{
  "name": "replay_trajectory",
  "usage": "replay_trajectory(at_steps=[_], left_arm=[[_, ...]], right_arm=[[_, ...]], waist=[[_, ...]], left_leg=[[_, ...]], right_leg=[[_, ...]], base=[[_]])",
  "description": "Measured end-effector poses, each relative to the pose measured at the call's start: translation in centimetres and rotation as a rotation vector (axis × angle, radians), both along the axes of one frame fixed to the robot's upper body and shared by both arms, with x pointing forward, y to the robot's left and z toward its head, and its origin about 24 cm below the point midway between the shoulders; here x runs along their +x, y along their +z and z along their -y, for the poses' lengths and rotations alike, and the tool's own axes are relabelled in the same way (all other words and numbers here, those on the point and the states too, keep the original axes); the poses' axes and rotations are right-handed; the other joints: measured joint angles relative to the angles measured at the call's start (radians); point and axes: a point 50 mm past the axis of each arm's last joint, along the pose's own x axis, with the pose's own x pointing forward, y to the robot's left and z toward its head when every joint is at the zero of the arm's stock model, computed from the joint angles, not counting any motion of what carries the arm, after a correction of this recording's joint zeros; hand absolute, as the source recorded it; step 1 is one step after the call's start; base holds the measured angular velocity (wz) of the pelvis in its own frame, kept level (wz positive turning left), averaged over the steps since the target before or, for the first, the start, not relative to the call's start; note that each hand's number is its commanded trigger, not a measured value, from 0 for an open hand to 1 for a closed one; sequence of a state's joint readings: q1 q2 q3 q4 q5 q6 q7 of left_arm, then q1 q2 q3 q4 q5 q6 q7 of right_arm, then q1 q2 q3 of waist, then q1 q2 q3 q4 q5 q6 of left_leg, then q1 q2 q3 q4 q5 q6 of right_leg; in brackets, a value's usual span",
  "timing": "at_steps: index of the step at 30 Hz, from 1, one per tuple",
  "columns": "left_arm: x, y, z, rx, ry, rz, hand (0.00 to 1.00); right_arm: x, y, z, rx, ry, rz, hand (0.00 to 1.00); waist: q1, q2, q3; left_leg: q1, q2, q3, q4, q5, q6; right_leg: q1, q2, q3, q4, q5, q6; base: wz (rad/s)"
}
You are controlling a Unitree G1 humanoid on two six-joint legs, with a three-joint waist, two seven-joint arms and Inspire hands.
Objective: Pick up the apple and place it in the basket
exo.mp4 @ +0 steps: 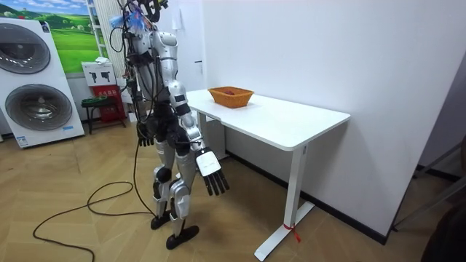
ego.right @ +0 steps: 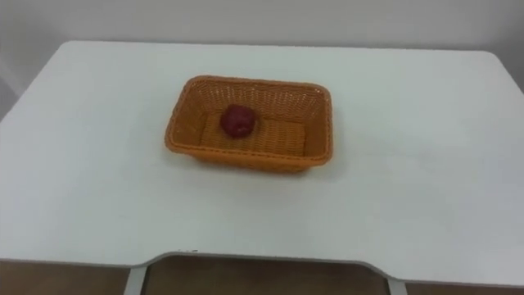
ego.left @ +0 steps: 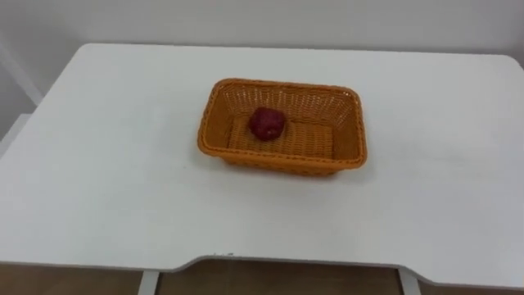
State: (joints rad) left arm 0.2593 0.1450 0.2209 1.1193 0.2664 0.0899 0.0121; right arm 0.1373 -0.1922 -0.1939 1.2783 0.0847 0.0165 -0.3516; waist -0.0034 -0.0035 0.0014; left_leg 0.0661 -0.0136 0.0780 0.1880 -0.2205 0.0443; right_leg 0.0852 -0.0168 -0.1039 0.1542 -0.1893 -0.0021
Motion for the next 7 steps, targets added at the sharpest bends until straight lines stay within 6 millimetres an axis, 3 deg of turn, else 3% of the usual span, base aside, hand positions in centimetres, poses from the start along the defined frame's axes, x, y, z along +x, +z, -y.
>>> replay_trajectory(at_steps=[7], left_arm=[[1.11,-0.24,0.74,-0.022,-0.039,0.002,0.00]], right_arm=[[-0.11,-0.52,-1.03,0.110,0.137,-0.049,0.00]], waist=[[0.011,0.013,0.0004]], left_leg=[[0.003,0.000,-0.003,0.001,0.000,0.000]], right_leg=[[0.002,0.000,-0.006,-0.001,0.000,0.000]], base=[[0.00]])
